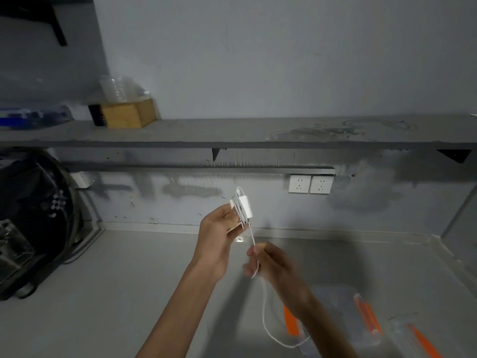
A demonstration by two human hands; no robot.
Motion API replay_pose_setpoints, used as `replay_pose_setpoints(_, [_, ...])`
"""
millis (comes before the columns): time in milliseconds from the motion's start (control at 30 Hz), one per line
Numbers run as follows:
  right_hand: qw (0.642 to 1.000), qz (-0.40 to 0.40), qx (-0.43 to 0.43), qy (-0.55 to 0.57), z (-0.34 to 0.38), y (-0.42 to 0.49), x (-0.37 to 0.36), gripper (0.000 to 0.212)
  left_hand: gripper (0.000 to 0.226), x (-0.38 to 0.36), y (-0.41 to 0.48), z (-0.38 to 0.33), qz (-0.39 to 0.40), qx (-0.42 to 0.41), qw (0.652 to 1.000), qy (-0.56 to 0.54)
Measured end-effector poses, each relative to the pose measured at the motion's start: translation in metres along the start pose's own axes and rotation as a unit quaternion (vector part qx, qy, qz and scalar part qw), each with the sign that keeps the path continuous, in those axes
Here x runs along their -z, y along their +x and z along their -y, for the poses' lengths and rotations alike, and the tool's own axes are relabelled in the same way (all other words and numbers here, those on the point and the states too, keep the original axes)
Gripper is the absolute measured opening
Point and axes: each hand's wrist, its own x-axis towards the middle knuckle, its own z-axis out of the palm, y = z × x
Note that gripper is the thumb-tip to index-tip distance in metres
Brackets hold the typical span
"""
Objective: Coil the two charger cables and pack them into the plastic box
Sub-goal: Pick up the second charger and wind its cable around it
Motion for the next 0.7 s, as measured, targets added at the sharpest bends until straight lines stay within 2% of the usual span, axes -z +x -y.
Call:
replay_pose_setpoints(67, [0.998,0.021,-0.05,0.031,-0.001,-0.014,-0.012,0.021,0.02,0.003,0.007,0.005,-0.041,0.008,0.999,-0.029])
replay_pose_setpoints(133, [0.996,0.056,-0.067,0.008,0.0,-0.028,-0.017,0.022,0.015,0.008,0.013,0.009,-0.086,-0.023,0.996,-0.018])
replay_pose_setpoints(200, [0.992,0.088,-0.053,-0.076,0.01,-0.04,-0.016,0.022,0.019,0.017,0.019,0.01,-0.132,-0.069,0.989,0.021])
replay_pose_setpoints(267, [0.972,0.095,0.007,-0.215,0.027,-0.048,-0.009,0.017,0.018,0.026,0.022,0.01,-0.141,-0.112,0.978,0.106])
replay_pose_setpoints(333, [0.94,0.058,0.087,-0.325,0.051,-0.049,0.0,0.012,0.021,0.034,0.019,0.013,-0.109,-0.141,0.956,0.233])
replay_pose_setpoints(400, [0.895,-0.014,0.181,-0.408,0.082,-0.042,0.012,0.011,0.026,0.036,0.008,0.019,-0.055,-0.16,0.926,0.337])
replay_pose_setpoints(467, [0.835,-0.077,0.269,-0.474,0.109,-0.028,0.023,0.015,0.031,0.031,-0.009,0.024,0.009,-0.173,0.913,0.369])
replay_pose_setpoints(533, [0.805,-0.107,0.321,-0.487,0.128,-0.012,0.034,0.017,0.032,0.024,-0.028,0.022,0.072,-0.176,0.911,0.365])
replay_pose_setpoints(600, [0.826,-0.12,0.313,-0.453,0.14,0.003,0.042,0.016,0.029,0.019,-0.045,0.013,0.113,-0.179,0.916,0.341])
replay_pose_setpoints(700, [0.901,-0.087,0.224,-0.361,0.136,0.021,0.045,0.007,0.029,0.015,-0.061,-0.01,0.145,-0.197,0.918,0.312])
